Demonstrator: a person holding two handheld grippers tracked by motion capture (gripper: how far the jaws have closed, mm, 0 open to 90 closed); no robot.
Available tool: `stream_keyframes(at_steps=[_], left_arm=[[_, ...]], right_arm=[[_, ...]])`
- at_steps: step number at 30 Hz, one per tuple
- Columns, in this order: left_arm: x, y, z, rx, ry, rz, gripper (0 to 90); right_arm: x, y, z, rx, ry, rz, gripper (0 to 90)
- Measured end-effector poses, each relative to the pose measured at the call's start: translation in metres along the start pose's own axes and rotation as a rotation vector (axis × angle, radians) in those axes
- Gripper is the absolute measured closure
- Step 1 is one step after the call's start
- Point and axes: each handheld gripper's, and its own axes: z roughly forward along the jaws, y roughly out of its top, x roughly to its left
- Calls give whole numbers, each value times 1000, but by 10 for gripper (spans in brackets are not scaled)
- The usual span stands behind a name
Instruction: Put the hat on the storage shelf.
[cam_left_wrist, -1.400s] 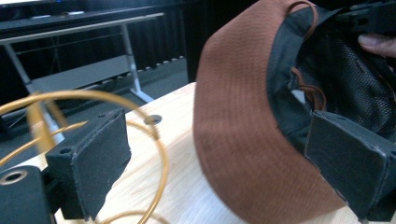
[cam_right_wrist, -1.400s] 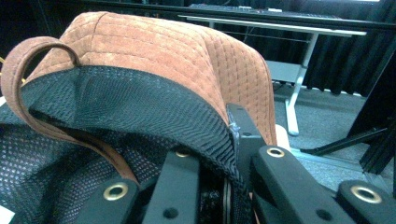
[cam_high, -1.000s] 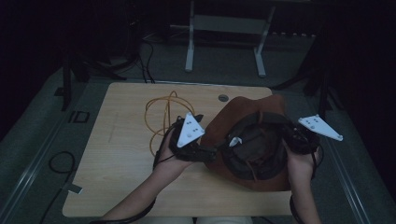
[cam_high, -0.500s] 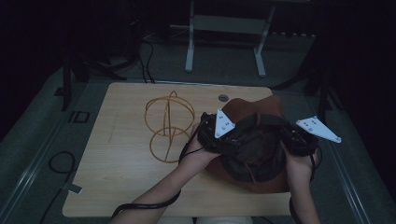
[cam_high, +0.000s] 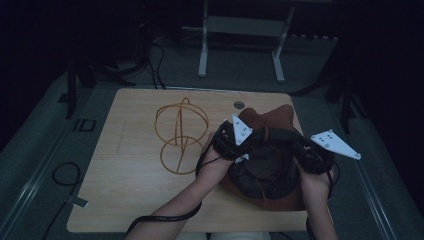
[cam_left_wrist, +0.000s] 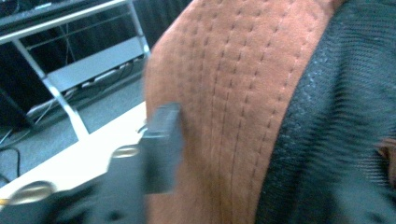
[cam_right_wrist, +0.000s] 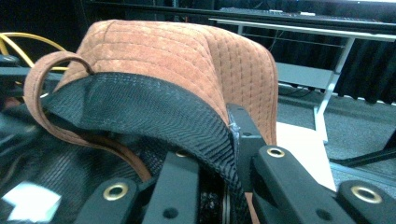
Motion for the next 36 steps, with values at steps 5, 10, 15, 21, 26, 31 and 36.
stream_keyframes(at_steps=[5, 10, 15, 21, 26, 31, 36], left_arm=[[1, 0, 3, -8, 7, -4, 843], [5, 6, 0, -31, 14, -10, 859], [8, 16, -3, -61, 16, -2, 860], [7, 20, -5, -84, 12, -9, 861], [9, 19, -9, -102, 25, -5, 861], [12, 8, -16, -165, -14, -37, 860], [18, -3, -27, -281, -157, -13, 859]], right_arm=[[9, -3, 4, 18, -1, -25, 830], [12, -6, 1, 5, 5, -22, 782], [13, -6, -7, -16, 4, -28, 693], [6, -8, -16, -27, 73, 1, 520], [-3, -9, -32, -21, 208, 5, 482], [-16, -7, -53, -65, 197, -47, 452], [-44, -5, -68, -85, 106, -53, 453]])
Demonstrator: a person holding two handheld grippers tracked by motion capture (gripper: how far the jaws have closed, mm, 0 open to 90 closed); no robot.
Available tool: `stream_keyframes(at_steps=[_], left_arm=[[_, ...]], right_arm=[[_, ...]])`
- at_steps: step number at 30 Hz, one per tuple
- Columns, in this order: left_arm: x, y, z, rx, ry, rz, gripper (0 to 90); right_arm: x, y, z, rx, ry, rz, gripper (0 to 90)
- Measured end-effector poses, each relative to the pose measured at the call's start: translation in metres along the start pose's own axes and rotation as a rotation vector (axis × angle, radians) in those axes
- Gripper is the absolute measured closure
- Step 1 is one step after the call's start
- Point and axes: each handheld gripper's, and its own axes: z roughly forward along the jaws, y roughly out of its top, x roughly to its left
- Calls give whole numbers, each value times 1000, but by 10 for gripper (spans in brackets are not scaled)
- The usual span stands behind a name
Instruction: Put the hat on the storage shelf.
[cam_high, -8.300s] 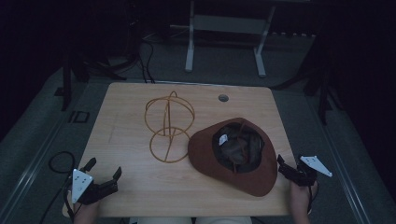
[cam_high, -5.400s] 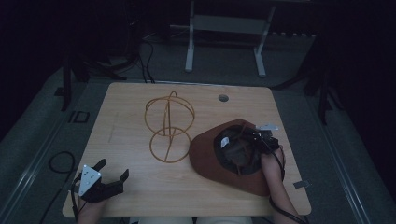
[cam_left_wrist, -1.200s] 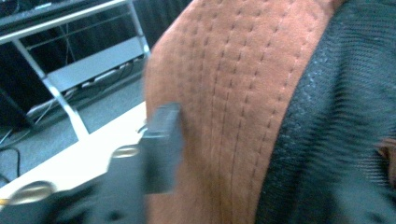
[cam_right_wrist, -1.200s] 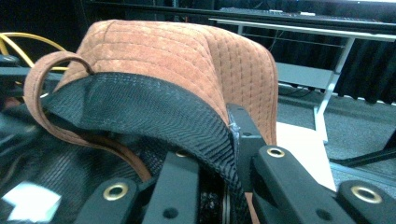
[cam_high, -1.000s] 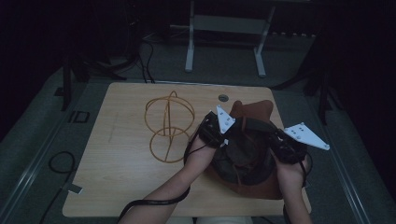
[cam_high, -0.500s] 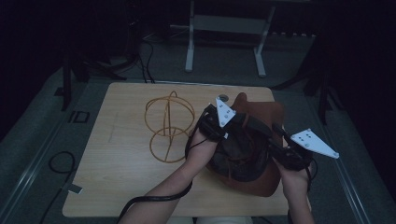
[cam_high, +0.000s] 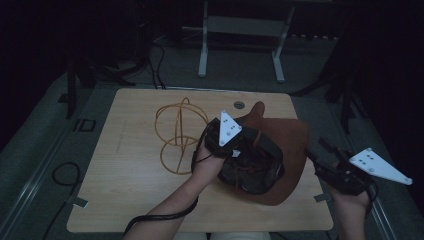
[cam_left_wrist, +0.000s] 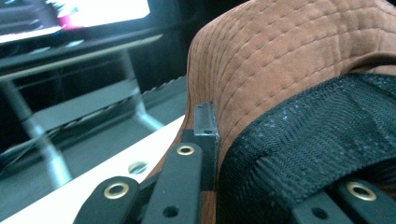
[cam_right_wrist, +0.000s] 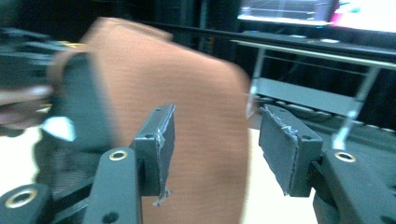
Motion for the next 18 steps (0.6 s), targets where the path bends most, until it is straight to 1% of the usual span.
stream_keyframes(at_steps=[1, 2, 3, 4, 6, 7, 8, 9, 10, 12, 13, 14, 16, 17, 18], left_arm=[[-1, 0, -2, -8, -7, 18, 859], [0, -1, -4, -19, -38, 13, 858], [0, -1, -5, -33, -67, 7, 858], [0, -2, -6, -34, -64, 11, 858], [3, -4, -8, -35, -90, 2, 858], [4, -5, -9, -47, -102, 0, 858], [6, -6, -11, -68, -134, -8, 858], [6, -6, -11, -68, -134, -8, 858], [9, -8, -13, -82, -168, -22, 858], [12, -9, -14, -111, -225, -44, 857], [12, -8, -15, -114, -231, -43, 858], [14, -8, -15, -125, -260, -55, 858], [14, -8, -17, -169, -288, -47, 857], [15, -8, -19, -194, -316, -60, 858], [16, -8, -20, -216, -325, -61, 857]], right_arm=[[-6, -1, -2, 7, -11, 5, 454], [-12, -2, -3, 17, -17, 7, 456], [-17, -3, -3, 26, -4, 15, 461], [-21, -5, -2, 32, 10, 24, 469], [-25, -10, -2, 42, 2, 12, 471], [-27, -12, -3, 27, -4, 24, 471], [-30, -14, -4, 10, -7, 43, 472], [-30, -14, -4, 10, -7, 43, 472], [-33, -16, -5, 16, 1, 41, 471], [-32, -20, -2, 41, 9, 21, 471], [-31, -21, 0, 50, 27, 24, 471], [-30, -23, 2, 56, 43, 22, 471], [-25, -25, 6, 67, 67, 14, 471], [-22, -26, 8, 69, 83, 10, 472], [-19, -27, 10, 67, 105, 14, 471]])
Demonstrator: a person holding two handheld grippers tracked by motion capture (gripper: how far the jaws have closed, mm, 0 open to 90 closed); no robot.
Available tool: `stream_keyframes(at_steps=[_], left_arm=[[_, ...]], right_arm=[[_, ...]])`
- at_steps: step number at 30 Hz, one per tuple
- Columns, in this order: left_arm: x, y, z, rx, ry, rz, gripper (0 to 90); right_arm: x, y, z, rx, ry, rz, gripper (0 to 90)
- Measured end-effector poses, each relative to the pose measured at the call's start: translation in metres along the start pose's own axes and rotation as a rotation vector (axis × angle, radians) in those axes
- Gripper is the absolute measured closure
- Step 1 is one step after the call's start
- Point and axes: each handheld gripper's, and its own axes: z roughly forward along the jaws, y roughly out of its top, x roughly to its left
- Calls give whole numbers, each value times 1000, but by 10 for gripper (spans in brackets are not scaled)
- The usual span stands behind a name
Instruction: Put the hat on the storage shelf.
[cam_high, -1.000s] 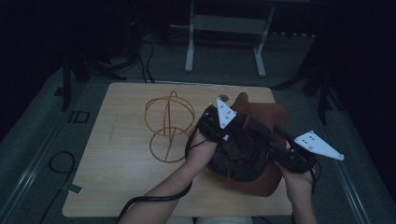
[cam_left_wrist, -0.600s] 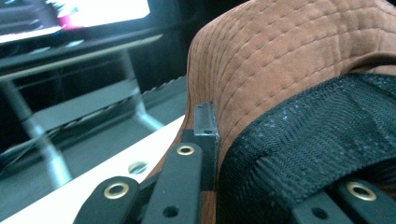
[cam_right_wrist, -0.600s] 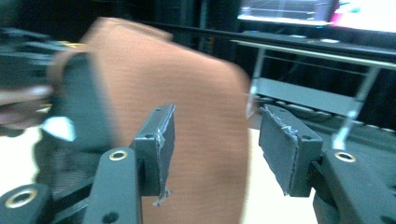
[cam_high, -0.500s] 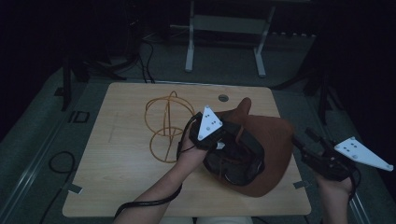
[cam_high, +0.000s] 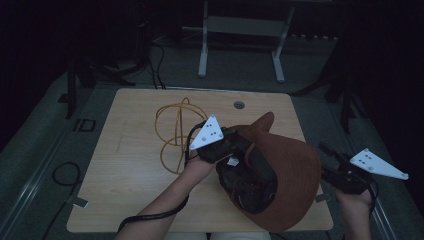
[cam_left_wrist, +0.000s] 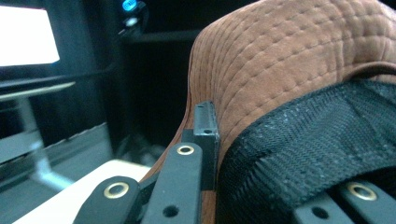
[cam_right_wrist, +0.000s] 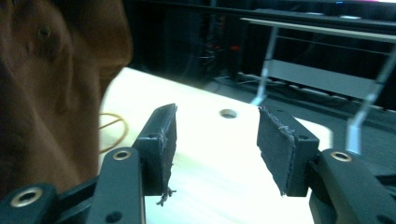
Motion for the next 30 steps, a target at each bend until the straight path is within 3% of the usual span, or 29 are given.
stream_keyframes(at_steps=[6, 10, 14, 19, 22, 30], left_arm=[[3, 0, -6, -82, -92, -22, 857], [-3, -3, -5, -103, -134, -24, 857], [-12, -3, 0, -109, -175, -13, 857], [-21, -1, 5, -125, -234, -17, 857], [-25, 0, 7, -127, -260, -19, 857], [-29, -2, 11, -116, -284, -23, 855]], right_arm=[[20, -2, 11, -41, 156, 9, 471], [35, 3, 17, -85, 256, -6, 453], [48, 9, 24, -104, 327, -31, 417], [56, 14, 33, -116, 356, -37, 380], [59, 16, 37, -111, 350, -49, 376], [63, 19, 45, -136, 361, -43, 389]])
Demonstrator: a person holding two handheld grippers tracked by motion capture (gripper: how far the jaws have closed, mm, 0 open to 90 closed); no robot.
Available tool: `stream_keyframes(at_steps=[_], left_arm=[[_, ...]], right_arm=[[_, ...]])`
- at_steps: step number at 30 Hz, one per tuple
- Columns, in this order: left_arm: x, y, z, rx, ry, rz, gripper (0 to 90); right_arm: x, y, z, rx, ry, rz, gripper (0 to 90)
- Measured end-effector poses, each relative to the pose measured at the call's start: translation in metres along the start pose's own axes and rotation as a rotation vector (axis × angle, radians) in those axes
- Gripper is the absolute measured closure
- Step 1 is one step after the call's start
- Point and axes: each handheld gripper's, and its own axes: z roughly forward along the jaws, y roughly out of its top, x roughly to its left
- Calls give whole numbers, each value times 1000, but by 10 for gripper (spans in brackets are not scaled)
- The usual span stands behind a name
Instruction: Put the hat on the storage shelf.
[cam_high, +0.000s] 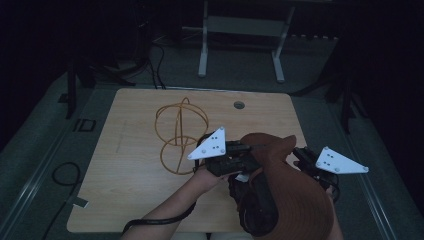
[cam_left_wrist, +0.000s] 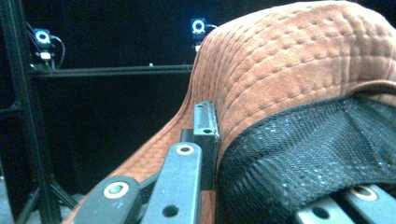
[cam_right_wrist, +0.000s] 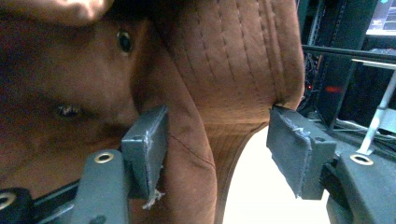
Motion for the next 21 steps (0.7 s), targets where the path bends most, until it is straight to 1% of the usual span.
stream_keyframes(at_steps=[1, 2, 3, 4, 5, 6, 8, 9, 10, 11, 12, 13, 14, 16, 18, 19, 21], left_arm=[[0, 0, 0, -1, 4, 1, 855], [1, -1, 0, -2, 5, -9, 855], [2, -1, 0, -3, 13, -11, 855], [2, -1, 0, -5, 21, -10, 855], [3, -1, 0, -4, 28, -10, 855], [3, -1, 0, -5, 36, -16, 855], [4, -1, 0, -6, 38, -19, 855], [4, -1, 0, -4, 43, -19, 855], [4, -1, 0, 0, 39, -21, 856], [4, -1, 0, 7, 39, -15, 855], [4, -1, 0, 13, 42, -11, 855], [4, -2, 0, 18, 45, -11, 854], [5, -2, 0, 22, 46, -9, 854], [5, -3, -1, 22, 49, -10, 853], [5, -2, -2, 25, 53, -3, 852], [5, -1, -2, 26, 55, 6, 851], [3, 1, -2, 32, 61, 28, 850]], right_arm=[[0, 0, 1, 0, 1, -2, 403], [1, 0, 2, -2, -1, 3, 428], [1, 0, 3, -3, 8, 6, 487], [2, 0, 3, -5, 13, 5, 520], [3, 0, 4, -7, 9, 4, 570], [4, -1, 4, -7, 22, 9, 639], [6, -1, 6, -11, 24, 10, 690], [6, 0, 7, -10, 34, 11, 727], [6, 0, 7, -6, 35, 3, 754], [7, 1, 7, 3, 33, -2, 792], [8, 1, 8, 13, 35, -11, 842], [10, 1, 8, 21, 32, -20, 867], [11, 1, 9, 25, 28, -21, 883], [11, 0, 10, 29, 27, -6, 892], [10, -2, 10, 21, 30, 16, 896], [11, -2, 9, 17, 24, 17, 896], [11, -3, 8, 7, 29, 23, 897]])
